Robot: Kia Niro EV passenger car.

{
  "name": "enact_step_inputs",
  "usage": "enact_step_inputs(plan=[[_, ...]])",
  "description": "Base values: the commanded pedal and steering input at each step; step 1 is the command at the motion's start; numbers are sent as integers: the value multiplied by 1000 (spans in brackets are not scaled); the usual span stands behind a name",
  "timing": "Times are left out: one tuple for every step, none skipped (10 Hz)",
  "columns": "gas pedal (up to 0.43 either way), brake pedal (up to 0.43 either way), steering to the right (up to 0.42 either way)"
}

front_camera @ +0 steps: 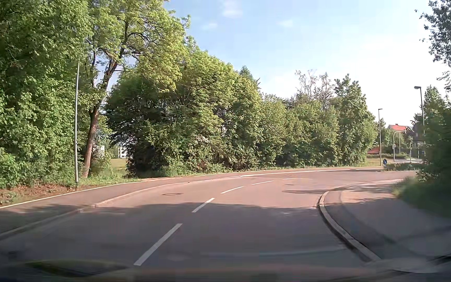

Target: Follow the waypoints while adhering to traffic rules and regulations

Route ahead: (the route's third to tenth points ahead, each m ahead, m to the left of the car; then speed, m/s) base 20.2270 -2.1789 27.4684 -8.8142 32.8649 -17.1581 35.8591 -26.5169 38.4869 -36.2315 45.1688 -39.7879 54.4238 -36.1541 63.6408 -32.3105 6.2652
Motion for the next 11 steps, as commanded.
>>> enact_step_inputs(plan=[[0,0,2],[0,0,7],[0,0,11],[0,0,17],[0,0,22],[0,0,29],[0,0,37],[0,0,50],[0,0,67],[0,0,79],[0,0,88]])
